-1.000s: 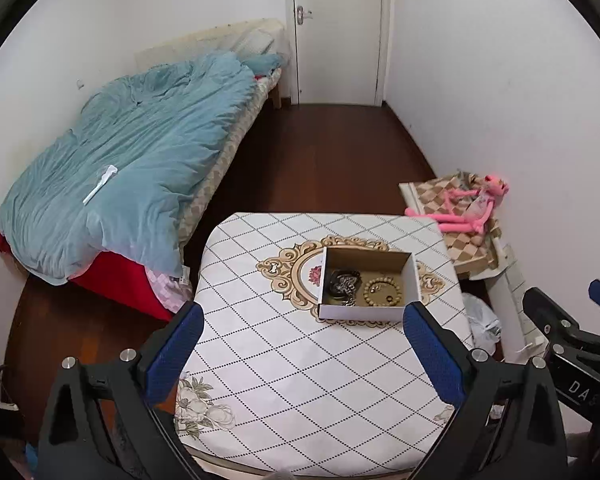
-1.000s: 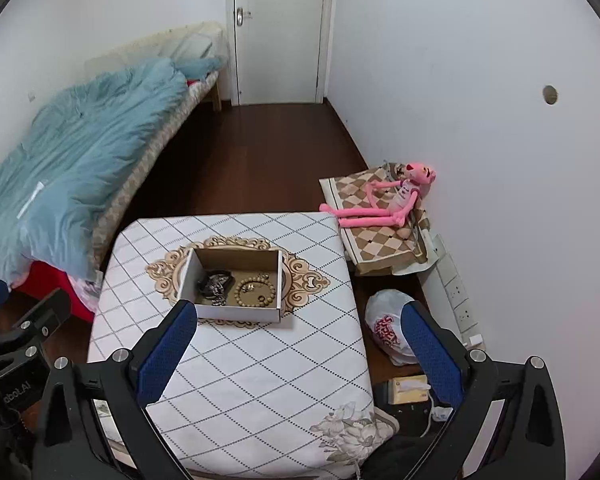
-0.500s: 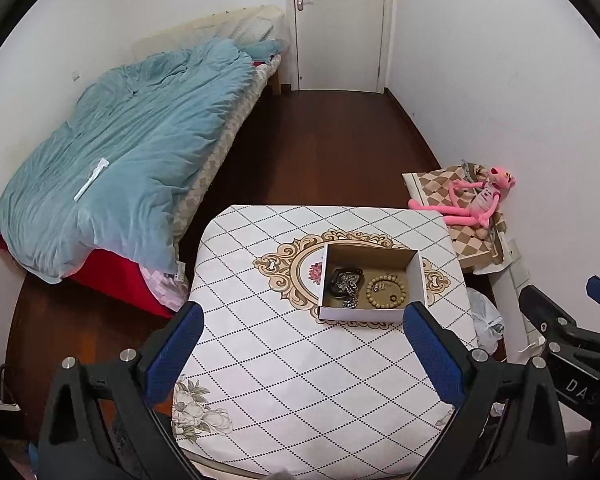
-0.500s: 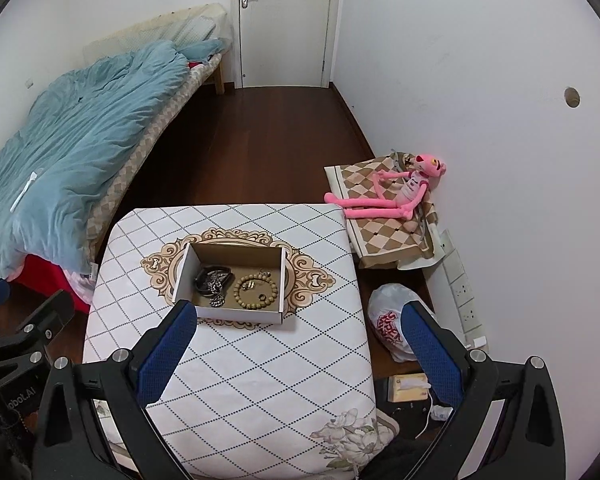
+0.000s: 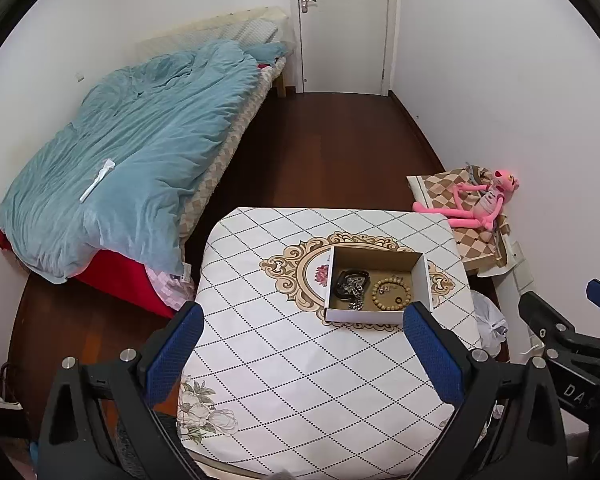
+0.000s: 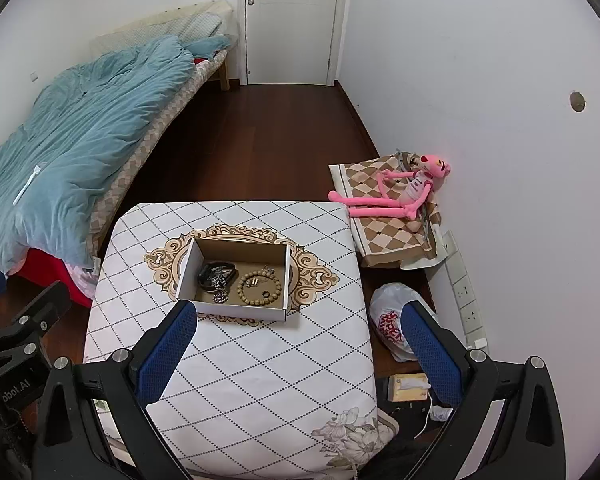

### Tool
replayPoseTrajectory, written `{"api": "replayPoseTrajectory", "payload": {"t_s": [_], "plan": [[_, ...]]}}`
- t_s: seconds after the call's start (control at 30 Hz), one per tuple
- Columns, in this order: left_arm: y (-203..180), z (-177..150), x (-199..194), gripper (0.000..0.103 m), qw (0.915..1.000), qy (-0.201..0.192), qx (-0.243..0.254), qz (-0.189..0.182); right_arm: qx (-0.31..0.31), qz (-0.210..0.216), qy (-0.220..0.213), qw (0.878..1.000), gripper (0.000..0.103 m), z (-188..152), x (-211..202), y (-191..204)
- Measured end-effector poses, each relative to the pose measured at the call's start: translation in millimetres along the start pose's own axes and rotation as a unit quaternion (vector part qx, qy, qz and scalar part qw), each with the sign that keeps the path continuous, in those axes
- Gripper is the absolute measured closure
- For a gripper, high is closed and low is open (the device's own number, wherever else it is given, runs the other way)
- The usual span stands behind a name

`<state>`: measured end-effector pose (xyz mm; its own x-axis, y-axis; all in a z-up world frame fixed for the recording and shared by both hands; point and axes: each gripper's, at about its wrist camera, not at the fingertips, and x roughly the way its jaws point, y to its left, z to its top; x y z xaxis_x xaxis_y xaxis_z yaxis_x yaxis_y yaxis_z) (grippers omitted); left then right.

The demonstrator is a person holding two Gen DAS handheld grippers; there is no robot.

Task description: Organize jewelry

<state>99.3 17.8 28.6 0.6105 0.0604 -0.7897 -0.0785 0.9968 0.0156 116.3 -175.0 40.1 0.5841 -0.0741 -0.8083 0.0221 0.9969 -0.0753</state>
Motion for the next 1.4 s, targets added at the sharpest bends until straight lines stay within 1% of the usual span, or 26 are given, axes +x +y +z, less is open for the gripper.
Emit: {"api": "replayPoseTrajectory", "payload": {"t_s": [1.4], "plan": [[1.7,-8.2,6.1,0.001,1.0000,0.010,-0.001,0.002,-0.003,0.000,0.011,1.000,0.000,-2.1,7.1,-4.4]]}}
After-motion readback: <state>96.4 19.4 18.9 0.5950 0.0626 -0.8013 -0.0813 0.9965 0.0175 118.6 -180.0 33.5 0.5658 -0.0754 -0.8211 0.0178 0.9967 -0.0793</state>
